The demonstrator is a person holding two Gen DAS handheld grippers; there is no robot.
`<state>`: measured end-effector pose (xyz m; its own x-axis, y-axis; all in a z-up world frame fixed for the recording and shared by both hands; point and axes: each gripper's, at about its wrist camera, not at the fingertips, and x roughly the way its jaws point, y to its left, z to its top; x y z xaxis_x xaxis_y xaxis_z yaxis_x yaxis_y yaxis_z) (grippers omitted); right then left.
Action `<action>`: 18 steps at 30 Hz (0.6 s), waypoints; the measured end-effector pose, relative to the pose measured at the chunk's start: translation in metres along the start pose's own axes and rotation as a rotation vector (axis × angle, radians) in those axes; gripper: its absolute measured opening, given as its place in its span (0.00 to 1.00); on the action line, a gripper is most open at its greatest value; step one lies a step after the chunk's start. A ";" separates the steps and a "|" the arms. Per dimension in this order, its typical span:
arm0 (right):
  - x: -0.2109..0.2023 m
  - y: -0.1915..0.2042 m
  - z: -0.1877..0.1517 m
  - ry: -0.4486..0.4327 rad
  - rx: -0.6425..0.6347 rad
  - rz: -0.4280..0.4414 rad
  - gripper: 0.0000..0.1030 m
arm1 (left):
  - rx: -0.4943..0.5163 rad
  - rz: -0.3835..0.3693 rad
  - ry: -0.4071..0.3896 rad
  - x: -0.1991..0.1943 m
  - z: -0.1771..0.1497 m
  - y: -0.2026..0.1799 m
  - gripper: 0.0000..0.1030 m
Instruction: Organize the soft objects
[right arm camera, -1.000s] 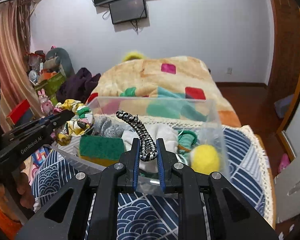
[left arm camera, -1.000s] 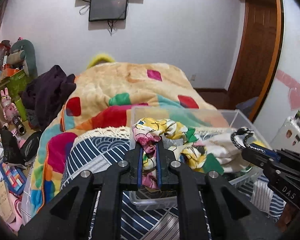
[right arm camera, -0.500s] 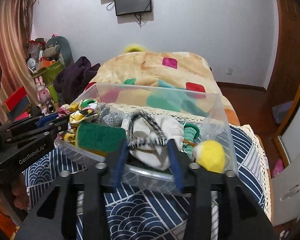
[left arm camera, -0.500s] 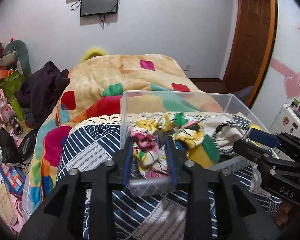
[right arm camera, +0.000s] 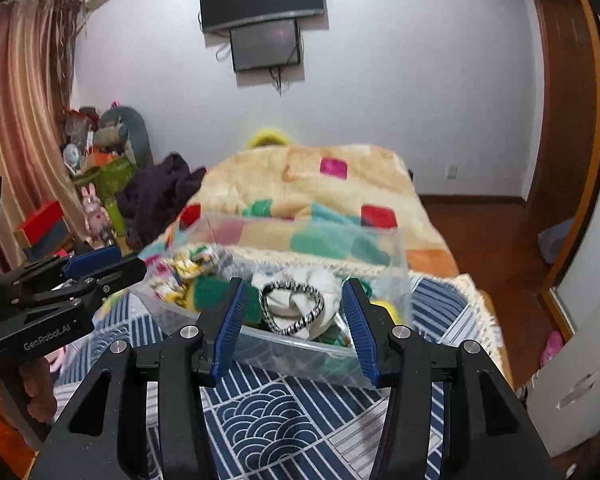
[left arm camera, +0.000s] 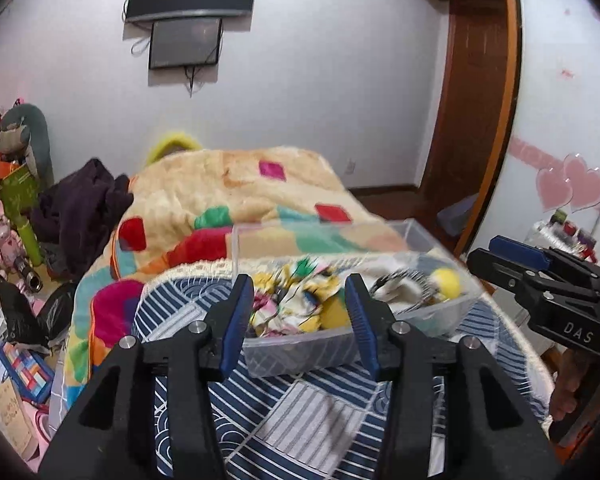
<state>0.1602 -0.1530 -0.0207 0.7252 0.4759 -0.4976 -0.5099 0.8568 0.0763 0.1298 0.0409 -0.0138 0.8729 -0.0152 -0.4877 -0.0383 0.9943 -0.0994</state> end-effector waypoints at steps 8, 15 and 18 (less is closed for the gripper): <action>-0.049 0.012 0.016 -0.145 -0.035 -0.006 0.50 | 0.038 -0.019 -0.165 -0.064 0.018 -0.018 0.66; -0.089 0.021 0.020 -0.270 -0.045 -0.004 0.72 | 0.028 -0.046 -0.224 -0.101 0.020 -0.024 0.91; -0.099 0.021 0.019 -0.310 -0.032 -0.003 0.82 | 0.033 -0.038 -0.256 -0.114 0.019 -0.029 0.99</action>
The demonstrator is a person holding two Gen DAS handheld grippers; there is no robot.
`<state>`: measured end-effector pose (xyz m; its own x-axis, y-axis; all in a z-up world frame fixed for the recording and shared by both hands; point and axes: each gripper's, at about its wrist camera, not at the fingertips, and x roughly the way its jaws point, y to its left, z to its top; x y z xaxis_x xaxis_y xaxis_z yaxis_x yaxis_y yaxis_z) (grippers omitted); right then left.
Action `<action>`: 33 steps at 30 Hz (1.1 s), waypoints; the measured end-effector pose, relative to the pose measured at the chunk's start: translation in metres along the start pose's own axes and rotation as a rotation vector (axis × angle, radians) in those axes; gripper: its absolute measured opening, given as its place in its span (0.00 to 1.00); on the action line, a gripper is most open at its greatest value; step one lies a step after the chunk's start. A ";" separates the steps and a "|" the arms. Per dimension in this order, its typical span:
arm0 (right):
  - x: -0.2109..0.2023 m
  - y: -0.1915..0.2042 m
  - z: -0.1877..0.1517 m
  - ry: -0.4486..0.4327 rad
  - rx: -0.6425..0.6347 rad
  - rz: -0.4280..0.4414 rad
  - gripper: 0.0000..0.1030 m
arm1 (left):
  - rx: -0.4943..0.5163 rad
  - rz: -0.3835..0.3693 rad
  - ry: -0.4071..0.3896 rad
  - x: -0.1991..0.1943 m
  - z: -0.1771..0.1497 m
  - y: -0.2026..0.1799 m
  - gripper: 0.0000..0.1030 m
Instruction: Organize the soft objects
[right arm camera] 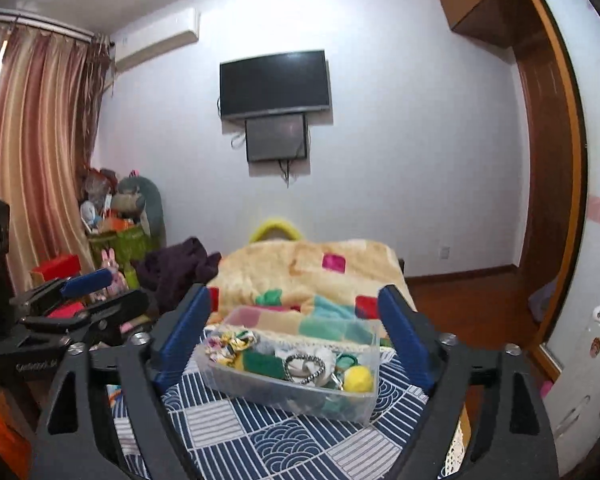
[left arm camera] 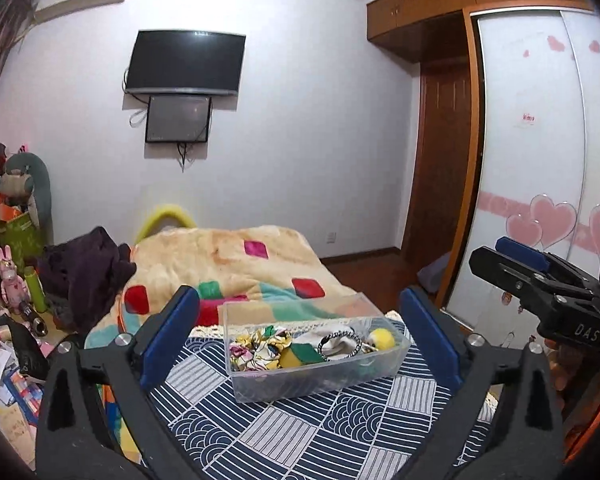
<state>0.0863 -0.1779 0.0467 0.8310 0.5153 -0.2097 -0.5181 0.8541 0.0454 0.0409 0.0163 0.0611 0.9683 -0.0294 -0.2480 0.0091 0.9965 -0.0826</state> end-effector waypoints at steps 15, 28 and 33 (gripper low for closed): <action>-0.016 0.004 -0.005 -0.039 0.011 -0.013 1.00 | 0.026 0.019 -0.042 -0.026 0.000 -0.012 1.00; -0.021 0.002 -0.010 -0.037 0.020 -0.010 1.00 | 0.044 0.027 -0.056 -0.031 -0.003 -0.018 1.00; -0.023 0.002 -0.009 -0.040 0.021 -0.012 1.00 | 0.048 0.028 -0.062 -0.033 -0.003 -0.019 1.00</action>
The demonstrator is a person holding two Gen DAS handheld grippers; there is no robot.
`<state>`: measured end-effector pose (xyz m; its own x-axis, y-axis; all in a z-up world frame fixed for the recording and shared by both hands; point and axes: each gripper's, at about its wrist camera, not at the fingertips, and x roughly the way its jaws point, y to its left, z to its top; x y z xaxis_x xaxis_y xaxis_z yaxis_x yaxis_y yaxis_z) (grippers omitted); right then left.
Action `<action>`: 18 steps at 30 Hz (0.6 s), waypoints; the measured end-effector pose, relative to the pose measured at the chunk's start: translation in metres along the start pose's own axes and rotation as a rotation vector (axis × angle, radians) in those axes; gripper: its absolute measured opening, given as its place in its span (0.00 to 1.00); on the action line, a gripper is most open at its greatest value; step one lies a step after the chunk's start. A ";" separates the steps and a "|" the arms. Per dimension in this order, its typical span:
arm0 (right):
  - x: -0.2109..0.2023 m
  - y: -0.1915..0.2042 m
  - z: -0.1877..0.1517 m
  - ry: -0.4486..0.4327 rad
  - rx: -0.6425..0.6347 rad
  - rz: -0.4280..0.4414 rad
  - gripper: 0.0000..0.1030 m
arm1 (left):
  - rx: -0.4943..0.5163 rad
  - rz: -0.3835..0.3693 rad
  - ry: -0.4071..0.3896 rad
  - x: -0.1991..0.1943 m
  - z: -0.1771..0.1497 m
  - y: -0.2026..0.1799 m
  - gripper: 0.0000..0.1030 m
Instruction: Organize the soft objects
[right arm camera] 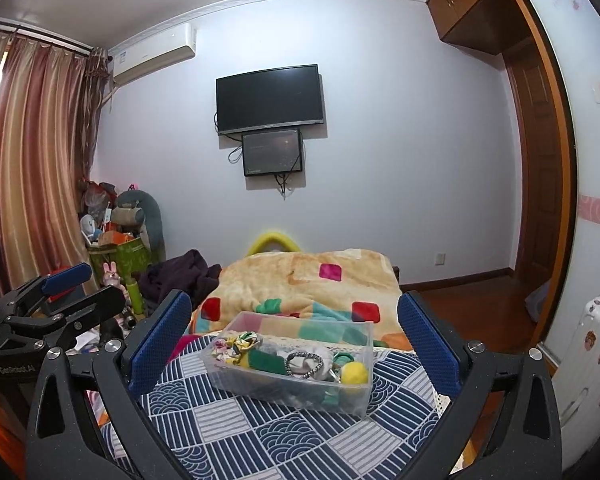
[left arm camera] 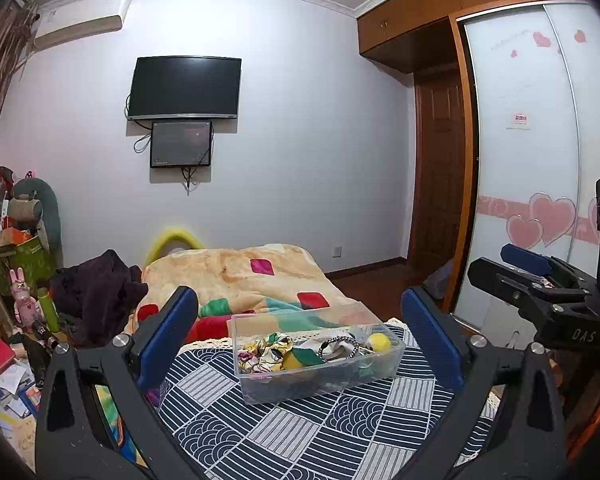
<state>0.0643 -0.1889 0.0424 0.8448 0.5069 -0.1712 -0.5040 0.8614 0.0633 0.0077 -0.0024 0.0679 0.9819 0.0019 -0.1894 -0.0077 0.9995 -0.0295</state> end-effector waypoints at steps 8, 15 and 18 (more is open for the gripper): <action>-0.001 -0.001 0.001 0.001 -0.001 0.003 1.00 | -0.014 0.001 0.000 -0.001 0.001 0.003 1.00; -0.001 -0.001 0.001 0.002 -0.004 0.006 1.00 | -0.016 -0.020 0.007 0.001 0.001 0.004 1.00; -0.001 -0.001 0.001 0.002 -0.004 0.006 1.00 | -0.012 -0.029 0.010 0.002 0.001 0.003 1.00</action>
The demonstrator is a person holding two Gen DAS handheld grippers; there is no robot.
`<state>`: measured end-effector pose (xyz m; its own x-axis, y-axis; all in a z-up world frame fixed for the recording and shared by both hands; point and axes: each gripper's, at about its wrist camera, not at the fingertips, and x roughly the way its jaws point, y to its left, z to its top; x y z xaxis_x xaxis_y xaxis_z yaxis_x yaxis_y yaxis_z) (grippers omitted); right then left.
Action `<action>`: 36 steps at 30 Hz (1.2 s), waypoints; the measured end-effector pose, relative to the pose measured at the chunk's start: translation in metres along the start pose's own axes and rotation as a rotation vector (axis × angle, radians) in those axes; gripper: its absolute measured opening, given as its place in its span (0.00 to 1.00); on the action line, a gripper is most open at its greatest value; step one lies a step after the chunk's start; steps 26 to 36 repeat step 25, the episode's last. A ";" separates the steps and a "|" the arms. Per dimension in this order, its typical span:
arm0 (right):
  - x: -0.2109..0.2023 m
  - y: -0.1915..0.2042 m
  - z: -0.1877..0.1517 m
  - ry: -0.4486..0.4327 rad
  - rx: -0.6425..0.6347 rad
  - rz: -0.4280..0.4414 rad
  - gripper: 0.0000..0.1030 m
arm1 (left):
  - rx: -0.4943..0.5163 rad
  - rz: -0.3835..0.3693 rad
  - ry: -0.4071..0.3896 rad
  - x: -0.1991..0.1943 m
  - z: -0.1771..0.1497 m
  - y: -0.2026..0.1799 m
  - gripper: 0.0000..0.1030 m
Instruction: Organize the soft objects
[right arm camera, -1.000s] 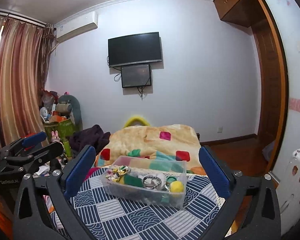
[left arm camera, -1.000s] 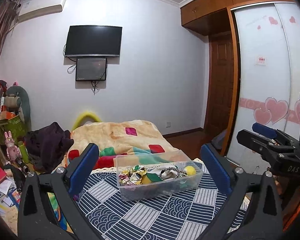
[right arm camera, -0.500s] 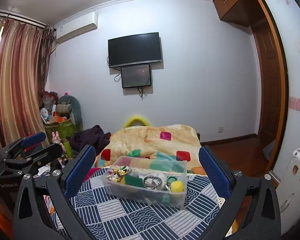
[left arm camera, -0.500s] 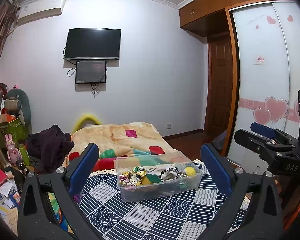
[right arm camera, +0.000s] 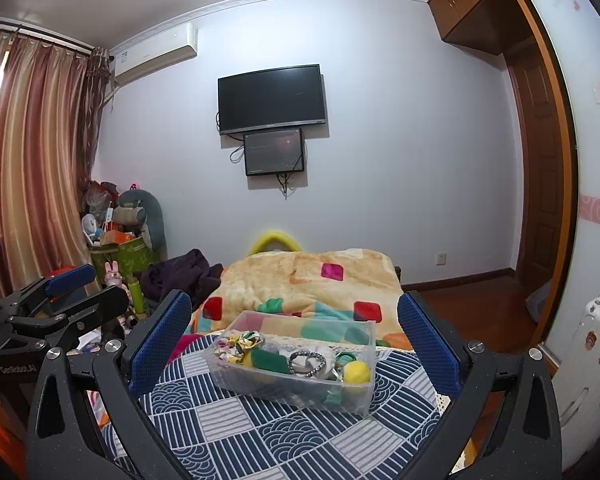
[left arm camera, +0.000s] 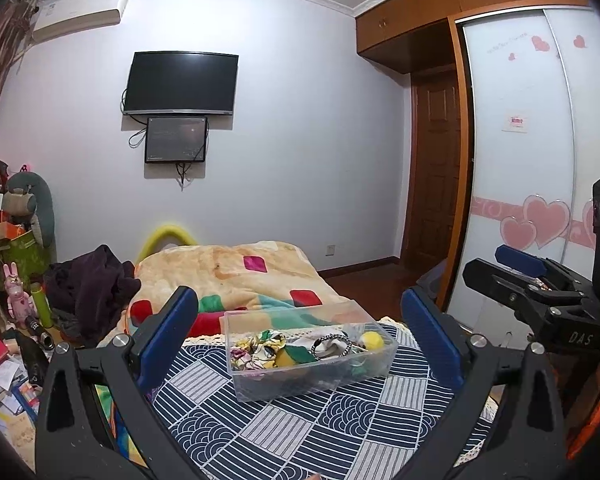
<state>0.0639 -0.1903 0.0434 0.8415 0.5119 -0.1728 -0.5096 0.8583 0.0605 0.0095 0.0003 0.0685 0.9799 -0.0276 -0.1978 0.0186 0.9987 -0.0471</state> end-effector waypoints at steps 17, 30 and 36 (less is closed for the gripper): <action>-0.002 0.003 0.001 0.002 0.005 0.002 1.00 | 0.027 -0.010 0.001 -0.003 -0.002 -0.007 1.00; -0.002 0.003 0.002 0.004 0.005 0.003 1.00 | 0.014 -0.015 0.000 -0.003 -0.001 -0.004 1.00; -0.002 0.003 0.002 0.004 0.005 0.003 1.00 | 0.014 -0.015 0.000 -0.003 -0.001 -0.004 1.00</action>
